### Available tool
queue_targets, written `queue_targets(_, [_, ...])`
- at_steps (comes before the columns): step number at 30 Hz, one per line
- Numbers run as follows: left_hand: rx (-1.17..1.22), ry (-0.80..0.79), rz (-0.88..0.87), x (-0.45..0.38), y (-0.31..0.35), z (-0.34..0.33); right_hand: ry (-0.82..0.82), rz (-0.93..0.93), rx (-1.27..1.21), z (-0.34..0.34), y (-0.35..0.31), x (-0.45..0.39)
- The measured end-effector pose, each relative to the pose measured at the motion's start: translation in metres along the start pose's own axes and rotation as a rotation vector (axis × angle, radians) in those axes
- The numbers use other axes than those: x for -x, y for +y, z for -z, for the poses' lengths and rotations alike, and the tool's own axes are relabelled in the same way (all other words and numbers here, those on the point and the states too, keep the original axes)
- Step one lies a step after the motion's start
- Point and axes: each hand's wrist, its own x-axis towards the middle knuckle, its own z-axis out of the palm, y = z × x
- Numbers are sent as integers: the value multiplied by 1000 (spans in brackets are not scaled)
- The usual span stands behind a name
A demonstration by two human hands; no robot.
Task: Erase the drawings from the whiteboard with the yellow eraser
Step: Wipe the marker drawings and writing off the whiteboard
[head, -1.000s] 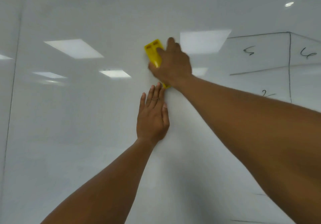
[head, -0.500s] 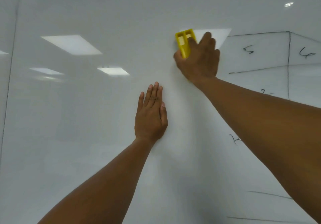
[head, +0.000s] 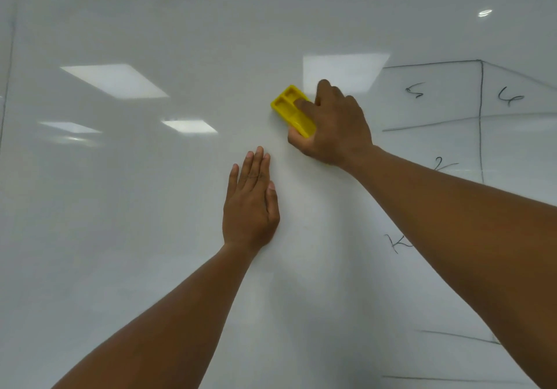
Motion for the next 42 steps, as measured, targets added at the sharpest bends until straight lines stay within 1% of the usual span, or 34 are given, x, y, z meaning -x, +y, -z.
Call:
queue_targets(5, [-4,-14,3,1,-1,1,65,-352,75,13,42,15])
queue_targets(10, [-4,-39,16,1,3,1,173,-768,41,33,96,28])
queue_targets(13, [-34,-74,24,1,4,1,169,-898,-1,40,114,27])
queue_targets(15, [-52,-89,29,1,5,2,156,-910,-41,43,114,25])
queue_targets(16, [-50,-90,31,0,7,2,144,-874,-48,44,111,25])
queue_targets(17, [-40,-89,29,-2,9,2,122,-802,-39,44,106,26])
queue_targets(20, [1,-78,4,-12,26,3,7,-494,7,40,86,32])
queue_targets(22, [16,-71,-24,-23,43,2,-42,-322,14,37,77,33])
queue_targets(24, [14,-70,-48,-35,60,-1,-75,-204,30,38,77,32])
queue_targets(26, [6,-76,-70,-44,74,-5,-97,-152,70,42,85,30])
queue_targets(28, [10,-89,-88,-51,87,-10,-98,-190,95,45,96,29])
queue_targets(32, [43,-118,-118,-60,111,-22,-49,-466,72,54,119,31])
queue_targets(38, [65,-134,-114,-71,130,-35,4,-726,76,67,162,45])
queue_targets(42, [40,-105,-91,-74,136,-43,28,-835,53,69,172,50])
